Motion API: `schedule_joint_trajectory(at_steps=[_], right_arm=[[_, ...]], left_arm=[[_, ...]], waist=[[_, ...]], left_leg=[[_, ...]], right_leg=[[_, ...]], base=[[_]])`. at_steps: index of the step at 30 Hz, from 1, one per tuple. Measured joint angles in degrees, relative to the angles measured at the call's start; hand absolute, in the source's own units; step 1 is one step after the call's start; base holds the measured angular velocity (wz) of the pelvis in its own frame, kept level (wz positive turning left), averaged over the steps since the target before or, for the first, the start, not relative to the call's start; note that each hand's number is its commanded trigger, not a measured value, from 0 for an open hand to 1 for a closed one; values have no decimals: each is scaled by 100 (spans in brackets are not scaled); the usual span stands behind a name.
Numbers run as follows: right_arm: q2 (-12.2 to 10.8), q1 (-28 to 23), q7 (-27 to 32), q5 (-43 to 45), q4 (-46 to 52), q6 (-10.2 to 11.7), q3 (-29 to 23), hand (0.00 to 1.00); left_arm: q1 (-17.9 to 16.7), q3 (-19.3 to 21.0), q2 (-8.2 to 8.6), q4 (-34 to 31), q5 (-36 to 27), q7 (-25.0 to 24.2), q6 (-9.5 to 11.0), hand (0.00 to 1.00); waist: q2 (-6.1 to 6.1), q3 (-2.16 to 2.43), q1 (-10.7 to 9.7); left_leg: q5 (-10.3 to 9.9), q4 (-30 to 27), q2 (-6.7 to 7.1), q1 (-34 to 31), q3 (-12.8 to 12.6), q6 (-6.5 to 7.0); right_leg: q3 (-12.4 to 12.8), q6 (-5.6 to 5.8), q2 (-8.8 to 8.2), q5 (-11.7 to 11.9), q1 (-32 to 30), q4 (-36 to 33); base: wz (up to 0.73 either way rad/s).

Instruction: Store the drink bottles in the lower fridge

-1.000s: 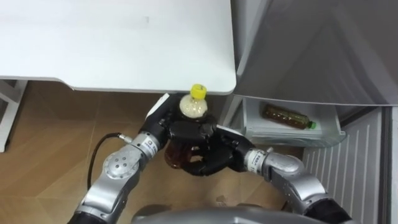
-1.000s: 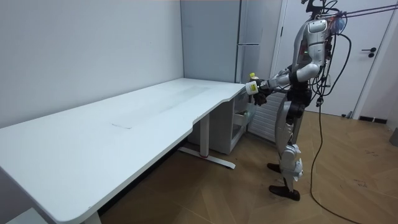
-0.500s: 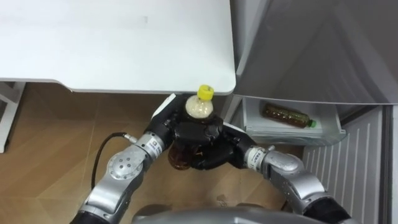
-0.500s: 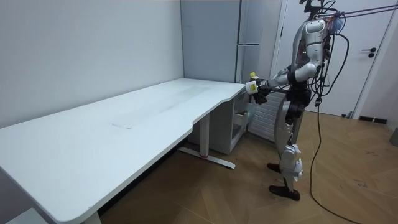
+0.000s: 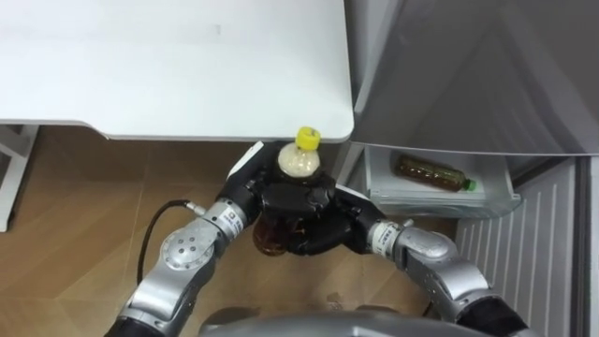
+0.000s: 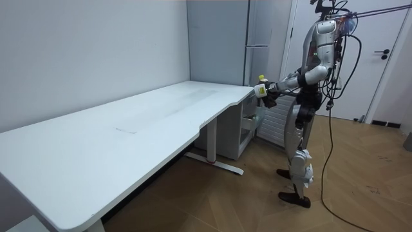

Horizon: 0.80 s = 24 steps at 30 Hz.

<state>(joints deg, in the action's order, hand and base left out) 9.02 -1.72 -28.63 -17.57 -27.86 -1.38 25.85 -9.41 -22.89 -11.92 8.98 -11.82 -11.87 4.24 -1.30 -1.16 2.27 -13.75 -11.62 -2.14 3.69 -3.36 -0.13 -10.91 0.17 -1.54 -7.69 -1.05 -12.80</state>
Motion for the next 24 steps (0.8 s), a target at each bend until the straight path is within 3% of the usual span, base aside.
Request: schedule_joint_trajectory(at_steps=[5, 18, 24], right_arm=[[-1, -9, -1, -527, 4, 0, 99, 100], [93, -7, -146, -1226, 129, 20, 163, 100], [102, -5, -228, -1463, 378, 140, 158, 100]], left_arm=[[59, 11, 4, 1, 13, 133, 261, 0], [269, 158, 59, -23, 36, 308, 286, 0], [300, 268, 50, -703, 362, 438, 344, 0]], waist=[[8, 5, -12], [27, 14, 75], [62, 12, 80]], left_leg=[[0, -3, -6, 18, -50, 0], [0, -6, -8, 59, -109, 0], [0, -18, -9, 80, -114, 0]], right_leg=[[10, 0, -4, 0, -21, -54], [115, -7, 9, 4, -5, -99], [109, -15, 13, 10, 12, -71]], base=[[-3], [-3], [0]])
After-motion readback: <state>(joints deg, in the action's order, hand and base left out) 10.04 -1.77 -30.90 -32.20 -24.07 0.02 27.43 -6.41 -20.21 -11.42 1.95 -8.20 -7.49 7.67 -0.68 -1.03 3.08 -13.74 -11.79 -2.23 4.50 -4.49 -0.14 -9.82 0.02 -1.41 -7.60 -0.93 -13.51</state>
